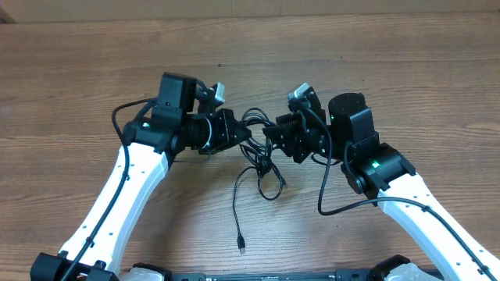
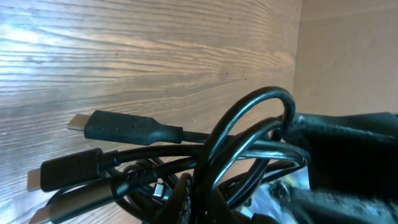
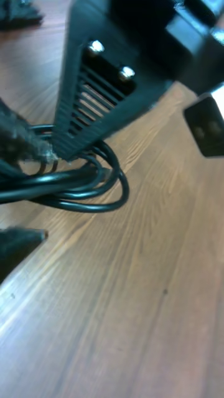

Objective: Untangle cables

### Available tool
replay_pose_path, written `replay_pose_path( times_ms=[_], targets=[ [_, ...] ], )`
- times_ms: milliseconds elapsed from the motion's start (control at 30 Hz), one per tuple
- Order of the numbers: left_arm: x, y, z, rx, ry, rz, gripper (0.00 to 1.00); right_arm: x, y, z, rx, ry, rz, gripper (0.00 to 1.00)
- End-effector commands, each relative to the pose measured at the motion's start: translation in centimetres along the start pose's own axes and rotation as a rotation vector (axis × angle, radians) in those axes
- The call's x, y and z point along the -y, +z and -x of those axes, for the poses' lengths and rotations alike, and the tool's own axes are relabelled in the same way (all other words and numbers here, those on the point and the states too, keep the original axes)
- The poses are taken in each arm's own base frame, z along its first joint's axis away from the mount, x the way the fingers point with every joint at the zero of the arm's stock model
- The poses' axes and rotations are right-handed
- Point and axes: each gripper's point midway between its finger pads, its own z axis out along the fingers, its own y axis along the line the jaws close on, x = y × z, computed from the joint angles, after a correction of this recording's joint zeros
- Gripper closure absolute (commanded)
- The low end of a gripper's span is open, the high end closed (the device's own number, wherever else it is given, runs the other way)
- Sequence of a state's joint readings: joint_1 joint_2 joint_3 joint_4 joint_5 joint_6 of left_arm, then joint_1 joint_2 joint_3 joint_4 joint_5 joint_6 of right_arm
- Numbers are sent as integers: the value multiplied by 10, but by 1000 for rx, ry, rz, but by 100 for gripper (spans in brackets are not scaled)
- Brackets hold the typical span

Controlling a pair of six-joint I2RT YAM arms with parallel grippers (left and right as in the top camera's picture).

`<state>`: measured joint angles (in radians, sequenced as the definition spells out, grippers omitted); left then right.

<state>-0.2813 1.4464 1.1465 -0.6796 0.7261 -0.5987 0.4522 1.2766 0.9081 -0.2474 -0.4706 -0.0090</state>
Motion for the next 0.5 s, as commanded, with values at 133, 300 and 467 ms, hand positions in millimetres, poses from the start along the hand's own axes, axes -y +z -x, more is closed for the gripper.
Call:
replay_pose_path(
  times_ms=[133,300,467],
  targets=[
    [17,-8,2,18,58,-38,96,-2,-3,7,15,-17,5,96],
    [3,-8,12,77,-66,38,96,-2,-3,0,-12,12,3,96],
    [-15,-11,25,171,-257,126,96,-1,-3,-8,-43,36,1,96]
  ],
)
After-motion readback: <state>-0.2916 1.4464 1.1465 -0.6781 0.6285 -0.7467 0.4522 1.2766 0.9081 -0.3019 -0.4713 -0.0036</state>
